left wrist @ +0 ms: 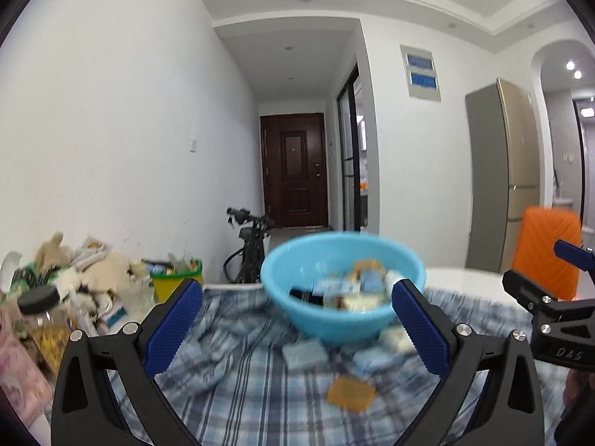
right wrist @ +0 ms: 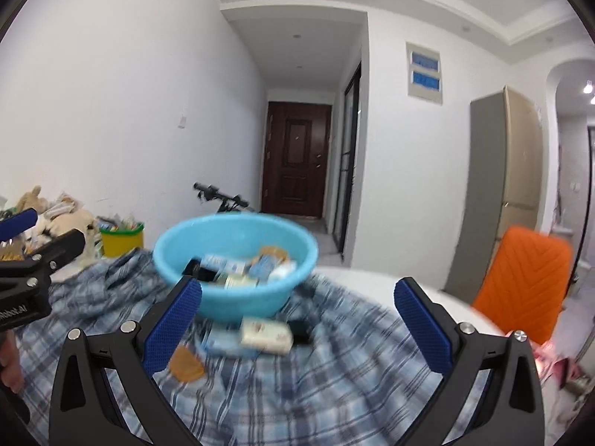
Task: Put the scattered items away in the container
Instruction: 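Move both tools toward the scattered items beside the blue basin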
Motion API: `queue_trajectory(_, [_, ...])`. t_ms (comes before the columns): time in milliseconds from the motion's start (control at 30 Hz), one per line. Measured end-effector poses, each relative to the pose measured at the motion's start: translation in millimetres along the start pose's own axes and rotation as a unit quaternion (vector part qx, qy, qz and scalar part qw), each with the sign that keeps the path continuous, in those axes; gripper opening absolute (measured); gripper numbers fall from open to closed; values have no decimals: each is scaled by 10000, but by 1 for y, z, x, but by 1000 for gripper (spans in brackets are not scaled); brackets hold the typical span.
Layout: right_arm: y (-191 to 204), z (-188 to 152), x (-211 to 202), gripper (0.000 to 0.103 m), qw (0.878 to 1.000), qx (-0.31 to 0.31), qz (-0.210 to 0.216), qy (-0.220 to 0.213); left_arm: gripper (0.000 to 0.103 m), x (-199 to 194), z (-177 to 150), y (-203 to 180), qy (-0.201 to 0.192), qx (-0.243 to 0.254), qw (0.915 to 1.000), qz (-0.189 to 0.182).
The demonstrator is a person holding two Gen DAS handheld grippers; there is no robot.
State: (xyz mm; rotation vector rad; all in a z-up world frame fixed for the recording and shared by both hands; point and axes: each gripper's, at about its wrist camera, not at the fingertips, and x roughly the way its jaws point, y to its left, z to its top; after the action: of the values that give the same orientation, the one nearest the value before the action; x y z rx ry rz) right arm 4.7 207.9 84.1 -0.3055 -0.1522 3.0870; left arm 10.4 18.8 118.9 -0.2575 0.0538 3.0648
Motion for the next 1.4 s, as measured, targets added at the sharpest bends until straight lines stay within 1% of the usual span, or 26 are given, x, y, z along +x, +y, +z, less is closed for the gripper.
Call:
queue_trajectory(100, [-5, 34, -12, 103, 9995, 131, -88, -266, 103, -4, 35, 2, -54, -143, 9999, -49])
queue_trajectory(167, [-10, 56, -21, 103, 9984, 240, -60, -517, 103, -8, 57, 5, -204, -242, 9995, -6])
queue_trajectory(200, [-13, 67, -26, 103, 9972, 293, -112, -681, 103, -11, 67, 7, -299, -271, 9992, 21])
queue_trajectory(300, [-16, 89, -37, 103, 9940, 412, -273, -976, 103, -19, 91, 8, -481, -184, 9986, 126])
queue_trajectory(400, [-16, 103, -37, 103, 9950, 396, -172, -904, 103, -23, 105, 11, -548, -117, 9982, 195])
queue_trajectory(467, [-15, 109, -33, 103, 9965, 349, -151, -743, 103, -28, 111, 13, -631, -90, 9980, 59])
queue_trajectory(533, [-14, 112, -33, 103, 9968, 260, -222, -722, 103, -34, 114, 15, -696, -111, 9975, 35])
queue_trajectory(600, [-15, 115, -35, 103, 9959, 196, -360, -803, 103, -35, 119, 18, -703, -168, 9974, -14])
queue_trajectory(633, [-16, 117, -34, 103, 9957, 187, -403, -808, 103, -35, 123, 19, -650, -191, 9977, -52])
queue_trajectory(700, [-18, 123, -32, 103, 9966, 238, -336, -714, 103, -31, 127, 19, -443, -195, 9988, -44])
queue_trajectory(767, [-25, 127, -26, 103, 9981, 355, -225, -449, 103, -22, 130, 17, -16, -135, 9999, 15])
queue_trajectory(800, [-26, 128, -22, 103, 9988, 376, -181, -275, 103, -18, 130, 15, 241, -80, 9997, -47])
queue_trajectory(867, [-26, 127, -12, 103, 9994, 276, -33, 185, 103, -5, 125, 9, 786, 97, 9961, -397])
queue_trajectory(900, [-25, 125, -6, 103, 9989, 208, 31, 424, 103, 0, 122, 6, 964, 131, 9941, -489])
queue_trajectory(933, [-24, 122, -2, 103, 9980, 173, 58, 610, 103, 6, 117, 3, 1159, 140, 9916, -553])
queue_trajectory(1033, [-23, 112, 8, 103, 9958, 122, 36, 909, 103, 26, 100, -2, 1653, 136, 9842, -615])
queue_trajectory(1100, [-25, 106, 11, 103, 9945, 106, 85, 1038, 103, 35, 92, -2, 1839, 149, 9812, -568])
queue_trajectory(1200, [-29, 104, 15, 103, 9928, 101, 222, 1171, 103, 42, 85, -1, 1956, 173, 9796, -431])
queue_trajectory(1333, [-29, 96, 23, 103, 9885, 86, 515, 1421, 103, 51, 74, 2, 2123, 133, 9759, -486])
queue_trajectory(1400, [-27, 89, 29, 103, 9854, 65, 653, 1570, 103, 53, 66, 1, 2131, 154, 9756, -512])
